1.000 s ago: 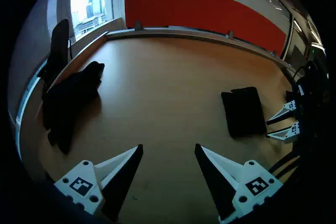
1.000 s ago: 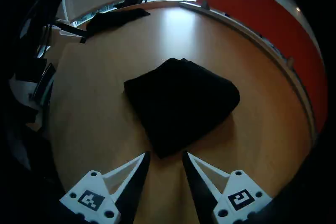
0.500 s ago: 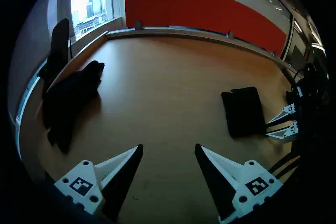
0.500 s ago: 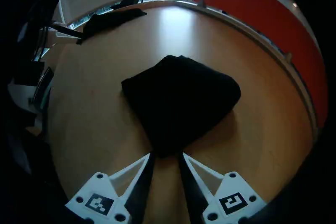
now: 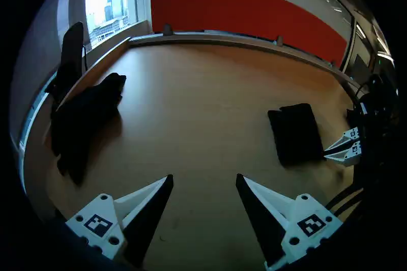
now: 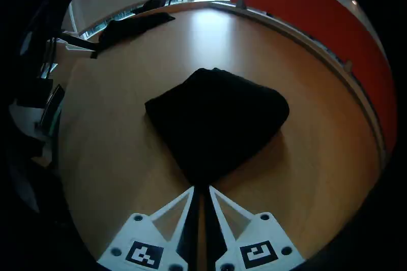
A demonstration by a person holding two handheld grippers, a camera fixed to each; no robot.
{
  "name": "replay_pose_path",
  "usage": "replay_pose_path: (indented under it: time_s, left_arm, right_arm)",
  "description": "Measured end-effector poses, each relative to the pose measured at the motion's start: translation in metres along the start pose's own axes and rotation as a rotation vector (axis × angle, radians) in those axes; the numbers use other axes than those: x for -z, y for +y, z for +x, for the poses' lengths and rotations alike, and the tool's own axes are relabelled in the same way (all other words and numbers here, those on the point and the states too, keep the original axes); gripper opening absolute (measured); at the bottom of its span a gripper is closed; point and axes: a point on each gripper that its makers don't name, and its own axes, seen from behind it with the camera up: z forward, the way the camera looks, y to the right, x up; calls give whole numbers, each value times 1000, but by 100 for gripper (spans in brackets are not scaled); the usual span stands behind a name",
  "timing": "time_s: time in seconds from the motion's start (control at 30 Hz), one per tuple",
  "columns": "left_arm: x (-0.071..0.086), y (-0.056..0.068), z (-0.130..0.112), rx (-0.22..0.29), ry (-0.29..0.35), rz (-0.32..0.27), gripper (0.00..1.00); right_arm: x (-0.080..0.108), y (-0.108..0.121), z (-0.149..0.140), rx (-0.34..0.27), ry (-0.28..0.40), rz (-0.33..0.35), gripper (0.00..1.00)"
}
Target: Fold towel
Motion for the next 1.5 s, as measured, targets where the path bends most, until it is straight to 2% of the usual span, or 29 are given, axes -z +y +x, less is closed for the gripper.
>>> replay_pose_path:
  time_s: [0.27,0.57,1.2,1.5]
  left_arm:
    - [0,3,1,-3,-1,-4,91]
    - [-1,4,2,-5,4,-6,91]
    - [3,10,20,-1,49,-20,91]
    - [5,9,29,0,67,-25,91]
  right_arm:
    - [4,1,9,13,21,-1,5]
    - [24,11,39,48,64,-22,4]
    - [75,38,156,161,227,-75,4]
    - [99,45,191,174,282,-89,4]
